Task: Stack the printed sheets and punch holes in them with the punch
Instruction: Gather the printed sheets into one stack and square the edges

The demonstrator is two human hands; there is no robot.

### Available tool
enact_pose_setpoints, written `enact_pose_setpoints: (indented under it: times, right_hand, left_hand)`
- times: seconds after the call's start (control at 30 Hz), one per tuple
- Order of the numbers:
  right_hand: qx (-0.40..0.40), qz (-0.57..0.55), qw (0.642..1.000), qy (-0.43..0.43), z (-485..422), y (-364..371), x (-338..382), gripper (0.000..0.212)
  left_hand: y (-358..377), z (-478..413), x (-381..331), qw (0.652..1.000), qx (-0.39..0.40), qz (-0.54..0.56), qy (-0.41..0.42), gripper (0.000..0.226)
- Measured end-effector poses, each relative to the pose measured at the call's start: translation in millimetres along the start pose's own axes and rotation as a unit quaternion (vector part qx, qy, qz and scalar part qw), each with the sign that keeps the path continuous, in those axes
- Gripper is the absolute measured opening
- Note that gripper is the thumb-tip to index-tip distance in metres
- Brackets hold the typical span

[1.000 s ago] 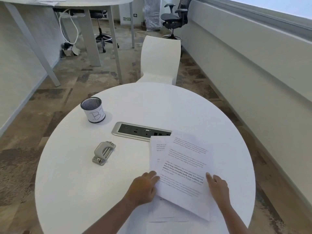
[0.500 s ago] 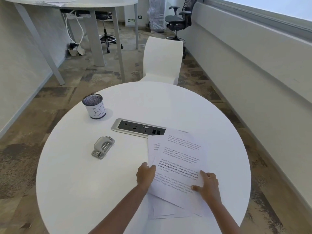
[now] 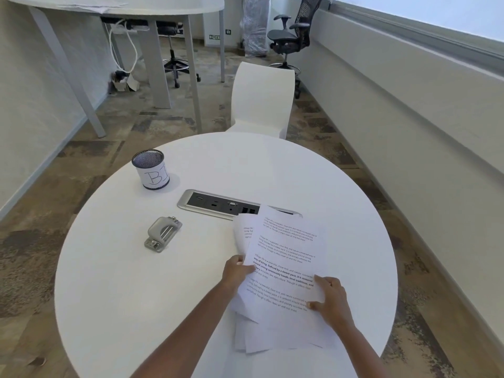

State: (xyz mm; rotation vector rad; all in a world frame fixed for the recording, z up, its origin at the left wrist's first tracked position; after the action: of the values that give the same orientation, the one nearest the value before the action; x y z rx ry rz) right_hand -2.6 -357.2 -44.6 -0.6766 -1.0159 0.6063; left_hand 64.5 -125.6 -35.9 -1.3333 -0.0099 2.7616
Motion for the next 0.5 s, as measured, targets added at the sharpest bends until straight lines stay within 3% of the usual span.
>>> enact_pose_setpoints:
  times: [0.13, 0.27, 0.37, 0.5]
  right_hand:
    - [-0.028, -0.086, 0.996, 0.013, 1.5, -2.5, -6.1, 0.074]
    - [-0.103, -0.245, 0.962, 0.060, 8.6, -12.0, -13.9, 0.064]
    - [-0.083, -0.355, 0.929, 0.069, 11.3, -11.8, -14.7, 0.055]
    - [-0.020, -0.408, 0.913, 0.010, 10.5, -12.0, 6.8, 0.021]
  left_hand:
    - [-7.7, 3.5, -6.1, 0.998, 0.003, 0.005, 0.056, 0.047]
    - [-18.9, 6.9, -15.2, 0.991, 0.049, -0.007, 0.122, 0.040]
    - [-28.5, 6.8, -21.3, 0.987, 0.075, 0.034, 0.139, 0.039]
    - [-31.8, 10.6, -31.7, 0.979, 0.123, 0.037, 0.160, 0.032]
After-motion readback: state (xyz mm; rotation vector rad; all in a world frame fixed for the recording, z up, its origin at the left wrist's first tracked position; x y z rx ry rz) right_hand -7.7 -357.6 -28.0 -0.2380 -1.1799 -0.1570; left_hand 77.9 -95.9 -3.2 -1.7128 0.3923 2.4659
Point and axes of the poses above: each hand's wrist, its own z-axis away from the middle knuckle, its own y-axis out of the palm, x = y × z, the point moved 6 cm from there along -z, towards the middle knuckle, and after that the axes turned 2 degrees about x, right-handed, at the moved point
